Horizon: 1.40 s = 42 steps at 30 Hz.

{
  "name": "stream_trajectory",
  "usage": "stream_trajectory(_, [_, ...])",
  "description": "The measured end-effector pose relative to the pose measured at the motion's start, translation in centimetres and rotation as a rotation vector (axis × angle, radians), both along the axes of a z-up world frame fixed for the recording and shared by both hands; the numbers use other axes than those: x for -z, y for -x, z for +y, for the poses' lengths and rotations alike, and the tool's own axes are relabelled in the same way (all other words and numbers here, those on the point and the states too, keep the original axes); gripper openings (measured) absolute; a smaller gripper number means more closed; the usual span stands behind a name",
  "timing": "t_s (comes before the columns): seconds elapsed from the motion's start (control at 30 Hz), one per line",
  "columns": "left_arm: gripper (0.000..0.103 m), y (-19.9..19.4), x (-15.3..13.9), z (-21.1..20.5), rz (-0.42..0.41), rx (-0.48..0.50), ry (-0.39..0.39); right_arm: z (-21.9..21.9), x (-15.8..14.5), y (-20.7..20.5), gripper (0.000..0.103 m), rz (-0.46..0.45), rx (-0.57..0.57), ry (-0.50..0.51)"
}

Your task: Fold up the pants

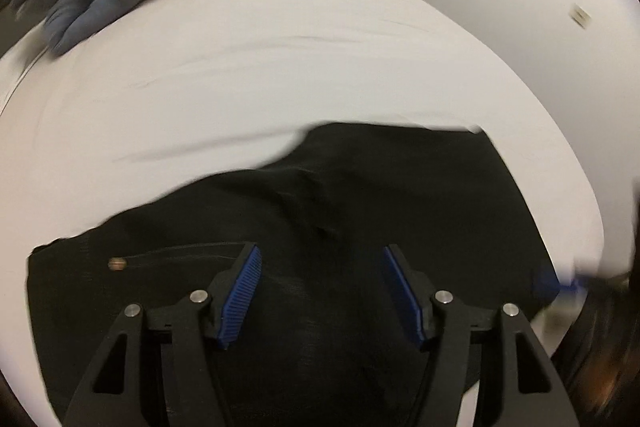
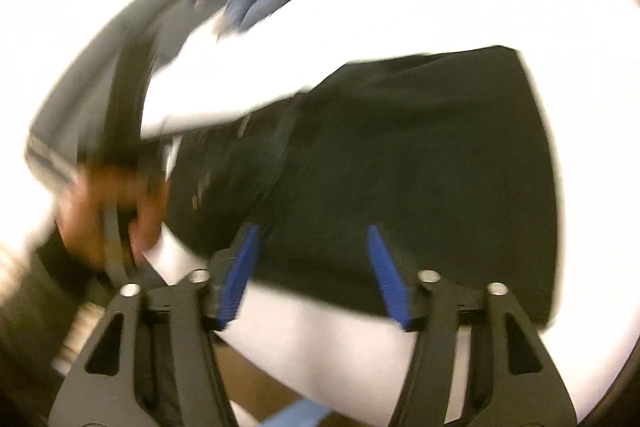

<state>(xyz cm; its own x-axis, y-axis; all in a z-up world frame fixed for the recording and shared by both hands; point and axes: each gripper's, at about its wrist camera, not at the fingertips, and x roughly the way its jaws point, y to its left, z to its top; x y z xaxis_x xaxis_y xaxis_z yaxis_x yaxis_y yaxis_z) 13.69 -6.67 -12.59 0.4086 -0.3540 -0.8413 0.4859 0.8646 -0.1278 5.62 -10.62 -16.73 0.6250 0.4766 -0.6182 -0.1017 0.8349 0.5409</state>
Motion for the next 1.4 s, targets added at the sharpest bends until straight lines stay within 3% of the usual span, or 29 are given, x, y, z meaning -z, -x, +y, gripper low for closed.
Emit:
stream_trajectory(0.07, [0.065,1.4,1.3,-1.8,0.007,0.037,-0.032,-4.0,0.0,-1.5,0.036,0.023,0.015,-0.124])
stream_trajectory(0.17, [0.065,2.4,3.7,-2.2,0.065,0.018,-0.051,-7.8,1.5,-6.0,0.035,0.042,0.022,-0.241])
stream_trajectory(0.23, [0.064,3.7,4.4,-2.3,0.055,-0.001,-0.063,-10.6,2.6,-9.2,0.035,0.091,-0.015,-0.347])
stream_trajectory(0.33, [0.064,4.5,4.6,-1.6,0.069,-0.017,-0.039,-12.2,5.0,-13.9,0.035,0.147,0.023,-0.321])
stream_trajectory(0.37, [0.065,4.6,4.7,-1.4,0.075,-0.023,-0.027,-13.1,4.5,-15.0,0.034,0.168,0.007,-0.354])
stream_trajectory(0.47, [0.065,4.8,4.9,-1.4,0.076,-0.033,-0.026,-15.3,7.8,-18.1,0.03,0.213,0.02,-0.382])
stream_trajectory(0.57, [0.065,5.4,4.6,-0.5,0.063,-0.04,-0.03,-13.9,8.3,-17.2,0.03,0.194,-0.013,-0.419])
stream_trajectory(0.8, [0.065,5.4,5.6,0.5,0.063,-0.041,-0.003,-10.3,10.1,-8.3,0.03,0.17,-0.093,-0.435])
stream_trajectory(1.0, [0.065,5.7,5.9,0.7,0.056,-0.06,0.007,-7.7,8.6,-2.7,0.03,0.151,-0.115,-0.295])
stream_trajectory(1.1, [0.065,5.9,5.3,0.8,0.057,-0.075,0.015,-7.0,6.6,-1.7,0.03,0.156,-0.125,-0.235])
stream_trajectory(1.27, [0.065,7.1,4.2,2.6,0.042,-0.152,0.089,-5.5,2.0,-2.4,0.032,-0.008,-0.126,-0.312])
stream_trajectory(1.33, [0.069,8.5,3.0,4.9,0.004,-0.223,0.148,-5.2,3.8,-4.4,0.032,0.024,-0.101,-0.372])
stream_trajectory(1.4, [0.08,9.9,2.0,8.2,-0.025,-0.329,0.222,-4.4,8.3,-6.5,0.03,0.178,-0.059,-0.286])
